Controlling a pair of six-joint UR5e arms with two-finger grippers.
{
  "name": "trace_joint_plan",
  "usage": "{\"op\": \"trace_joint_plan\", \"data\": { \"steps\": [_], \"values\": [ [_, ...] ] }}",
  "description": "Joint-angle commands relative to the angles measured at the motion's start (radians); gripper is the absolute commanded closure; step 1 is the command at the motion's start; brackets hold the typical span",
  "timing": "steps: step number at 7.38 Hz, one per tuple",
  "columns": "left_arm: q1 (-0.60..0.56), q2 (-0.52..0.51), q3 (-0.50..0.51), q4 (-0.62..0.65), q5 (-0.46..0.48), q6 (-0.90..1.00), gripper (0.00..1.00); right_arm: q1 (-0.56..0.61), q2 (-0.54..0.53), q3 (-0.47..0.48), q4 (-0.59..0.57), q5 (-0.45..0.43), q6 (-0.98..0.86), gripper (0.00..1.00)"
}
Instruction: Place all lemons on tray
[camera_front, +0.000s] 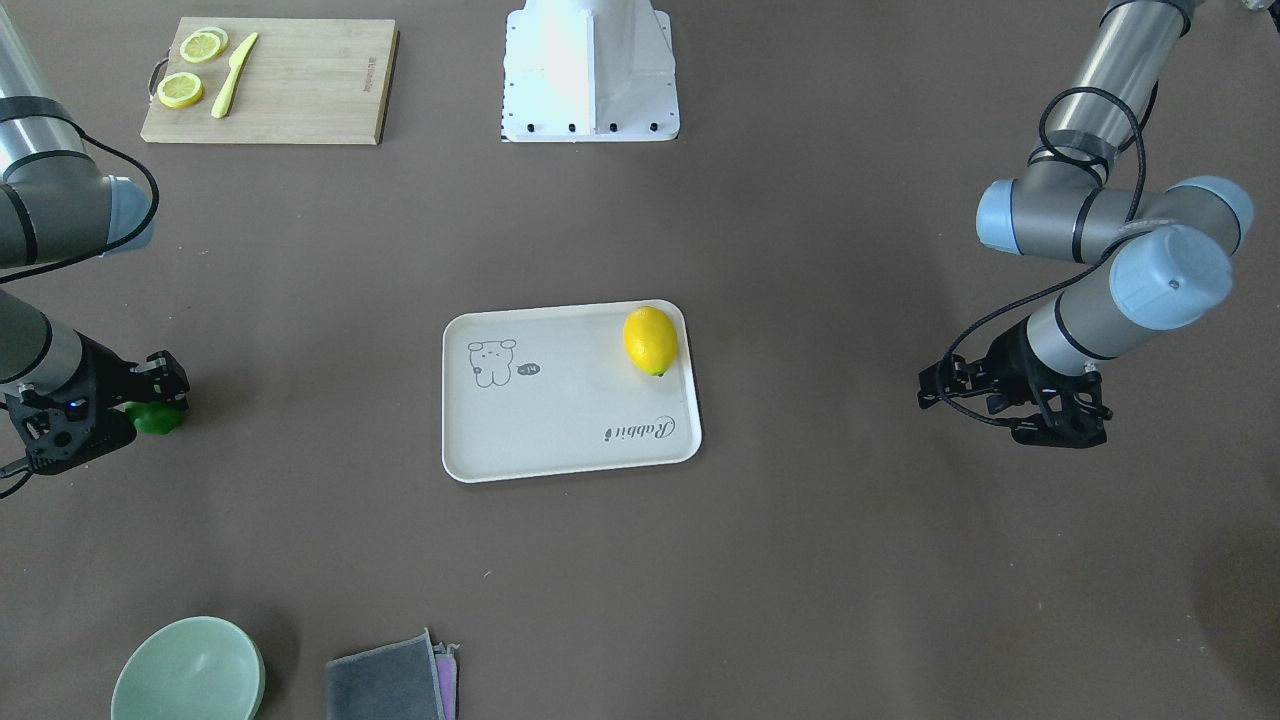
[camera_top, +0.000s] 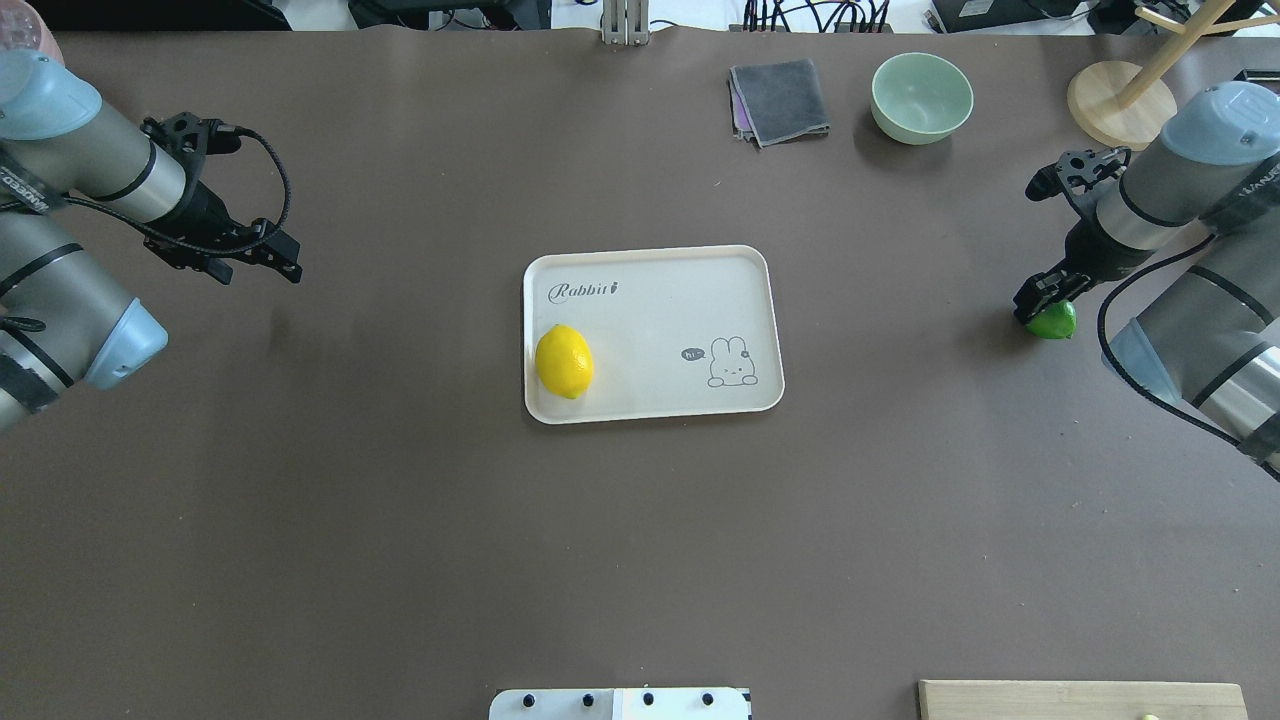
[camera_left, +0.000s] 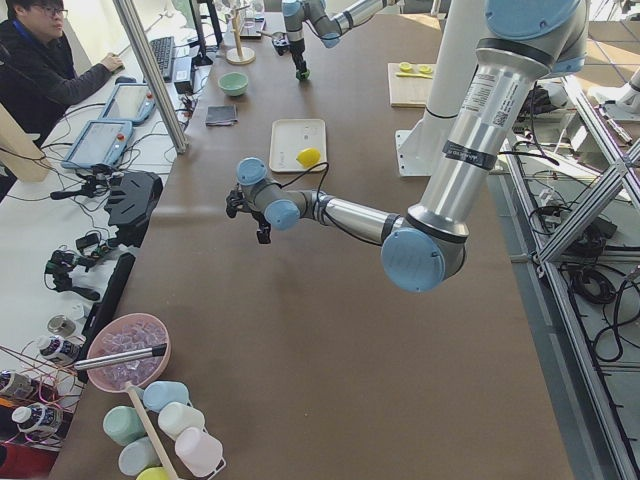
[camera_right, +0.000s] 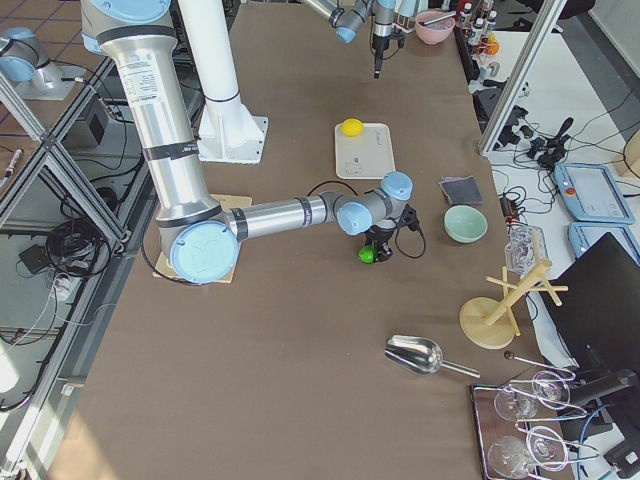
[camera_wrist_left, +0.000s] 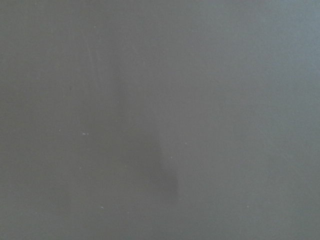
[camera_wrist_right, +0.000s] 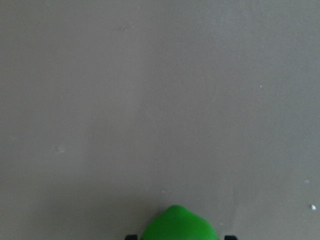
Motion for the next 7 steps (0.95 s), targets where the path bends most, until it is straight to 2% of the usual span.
{"op": "trace_joint_plan", "data": {
  "steps": [1,3,4,7],
  "values": [
    [0.000,-0.001,0.000,-0.003,0.000,-0.006,0.02,0.013,-0.002,0.009,-0.034,0.007,0.002,1.00],
    [0.000,-0.003,0.005,-0.007,0.000,-0.007,0.02,0.010,0.081,0.107,-0.305,0.030,0.018,1.00],
    [-0.001,-0.003,0.005,-0.007,-0.001,-0.007,0.02,0.010,0.131,0.135,-0.382,0.036,0.077,1.00],
    [-0.001,-0.001,0.005,-0.009,-0.002,-0.007,0.02,-0.103,0.288,0.134,-0.370,0.036,0.534,1.00]
  ]
}}
